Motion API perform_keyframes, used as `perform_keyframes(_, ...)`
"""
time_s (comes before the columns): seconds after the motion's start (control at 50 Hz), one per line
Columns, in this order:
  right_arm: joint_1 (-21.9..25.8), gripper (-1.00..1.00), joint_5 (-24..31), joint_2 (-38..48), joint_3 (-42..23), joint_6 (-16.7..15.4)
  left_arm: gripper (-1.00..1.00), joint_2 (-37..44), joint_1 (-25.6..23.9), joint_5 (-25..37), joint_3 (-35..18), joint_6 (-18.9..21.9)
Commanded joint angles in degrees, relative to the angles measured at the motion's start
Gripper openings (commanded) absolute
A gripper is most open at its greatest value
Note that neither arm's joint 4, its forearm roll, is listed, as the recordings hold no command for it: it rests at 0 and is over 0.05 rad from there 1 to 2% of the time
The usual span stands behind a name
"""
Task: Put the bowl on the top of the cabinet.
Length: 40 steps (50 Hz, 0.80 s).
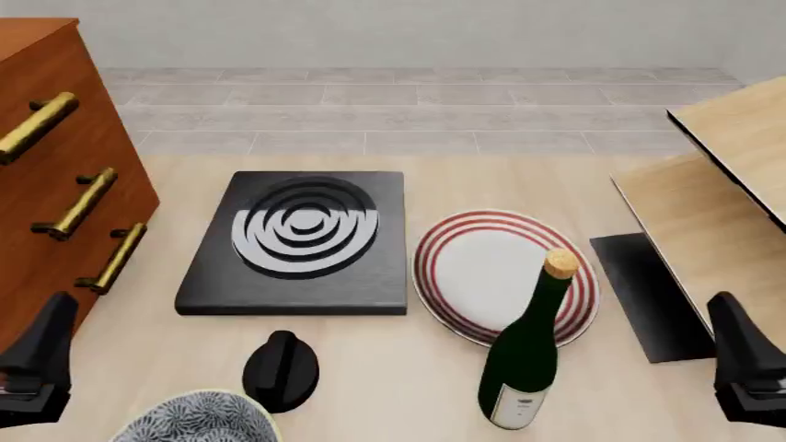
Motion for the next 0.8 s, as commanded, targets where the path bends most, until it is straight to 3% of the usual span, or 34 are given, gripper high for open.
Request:
perform_keyframes(0.02, 0.0, 1.0, -1.0, 1.0, 0.0, 0.0, 1.0, 0.0, -0.5, -0.2, 0.0, 2.1)
perform_keyframes(0.4, 0.0, 1.0, 0.1, 0.1, -0.2, 0.0, 1.0, 0.0, 0.2, 3.6, -1.7, 3.8)
perform_keyframes(0.66, 0.0, 1.0, 0.1, 0.1, -0.2, 0.0, 1.0, 0.0, 0.4, 13.0, -4.6, 5.2)
perform_keyframes(0.8, 0.0, 1.0, 0.1, 0.1, -0.2, 0.0, 1.0, 0.0, -2.3, 16.4, -6.8, 6.8)
